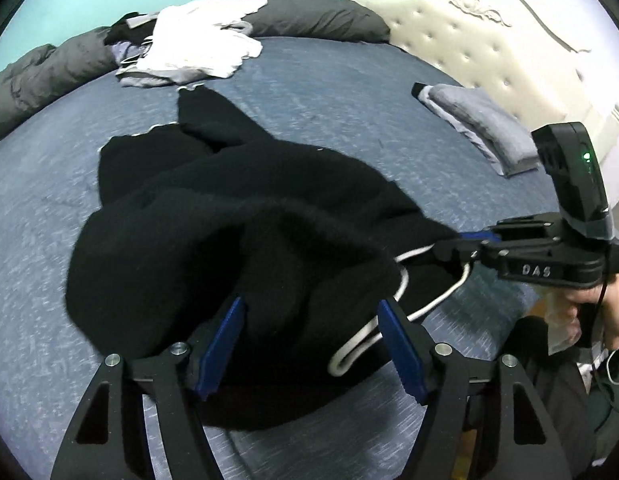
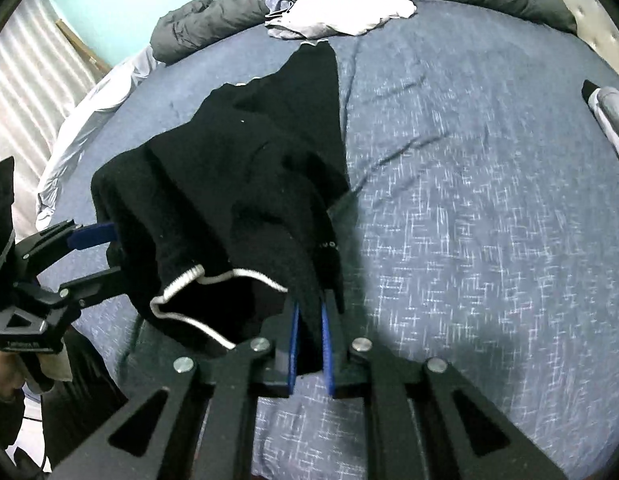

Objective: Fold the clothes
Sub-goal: 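Grasp the hoodie hem with the left tool while the right tool holds it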

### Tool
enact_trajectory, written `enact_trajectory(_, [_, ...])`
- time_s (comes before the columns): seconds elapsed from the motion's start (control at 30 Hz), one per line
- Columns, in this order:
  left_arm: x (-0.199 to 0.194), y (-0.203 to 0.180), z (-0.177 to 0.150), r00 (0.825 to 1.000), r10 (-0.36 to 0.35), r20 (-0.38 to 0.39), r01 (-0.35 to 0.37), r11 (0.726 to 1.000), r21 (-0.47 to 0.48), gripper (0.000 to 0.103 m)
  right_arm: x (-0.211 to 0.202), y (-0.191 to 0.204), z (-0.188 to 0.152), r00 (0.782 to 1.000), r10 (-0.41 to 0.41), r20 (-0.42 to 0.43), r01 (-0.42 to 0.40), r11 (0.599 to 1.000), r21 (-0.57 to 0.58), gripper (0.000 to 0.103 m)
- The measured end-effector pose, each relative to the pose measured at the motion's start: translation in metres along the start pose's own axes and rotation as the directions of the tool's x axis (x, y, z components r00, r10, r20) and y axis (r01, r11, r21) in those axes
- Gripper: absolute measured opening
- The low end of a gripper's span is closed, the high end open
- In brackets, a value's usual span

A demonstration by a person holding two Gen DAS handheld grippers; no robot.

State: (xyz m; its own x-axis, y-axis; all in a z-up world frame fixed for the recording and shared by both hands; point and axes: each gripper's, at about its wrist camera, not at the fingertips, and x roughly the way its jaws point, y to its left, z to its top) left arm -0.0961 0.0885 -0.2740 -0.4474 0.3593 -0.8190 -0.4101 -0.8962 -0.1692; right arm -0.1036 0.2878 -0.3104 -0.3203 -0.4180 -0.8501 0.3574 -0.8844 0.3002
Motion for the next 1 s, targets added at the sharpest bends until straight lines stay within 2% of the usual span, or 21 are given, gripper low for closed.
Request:
enact_trajectory(0.2, [0.021, -0.007, 0.008, 1.000, -0.009, -0.029, 0.008, 0.999, -0.032, 0.073, 0.002, 0.000, -0.001, 0.999, 0.031, -0.011, -0.031, 0.999, -0.011, 0.010])
enact_trajectory(0.37, [0.040, -0.012, 0.008, 0.998, -0.004, -0.064, 0.003, 1.000, -0.019, 0.073, 0.006, -0.003, -0.003, 0.999, 0.035, -0.025, -0.035, 0.999, -0.007, 0.011])
enact_trajectory(0.43, [0.046, -0.013, 0.004, 0.997, -0.012, -0.081, 0.011, 1.000, -0.010, 0.067, 0.007, -0.004, -0.003, 0.999, 0.037, -0.031, -0.037, 0.999, -0.005, 0.011])
enact_trajectory(0.5, [0.051, -0.012, 0.001, 0.995, -0.012, -0.097, 0.011, 1.000, -0.009, 0.051, 0.008, -0.005, -0.004, 0.999, 0.037, -0.038, -0.037, 0.999, -0.004, 0.011])
enact_trajectory(0.7, [0.047, -0.007, 0.000, 0.995, -0.037, -0.096, 0.037, 0.999, 0.003, 0.021, 0.008, -0.006, -0.003, 0.999, 0.027, -0.047, -0.028, 1.000, -0.001, 0.012])
enact_trajectory(0.83, [0.026, 0.006, 0.003, 0.997, -0.053, -0.058, 0.053, 0.999, -0.002, 0.015, 0.003, -0.006, 0.001, 0.999, 0.013, -0.038, -0.013, 1.000, -0.004, 0.018])
enact_trajectory(1.0, [-0.034, 0.048, -0.001, 0.998, -0.045, 0.041, 0.048, 0.997, -0.059, 0.013, -0.004, -0.007, 0.005, 1.000, -0.013, -0.024, 0.013, 1.000, -0.016, 0.037])
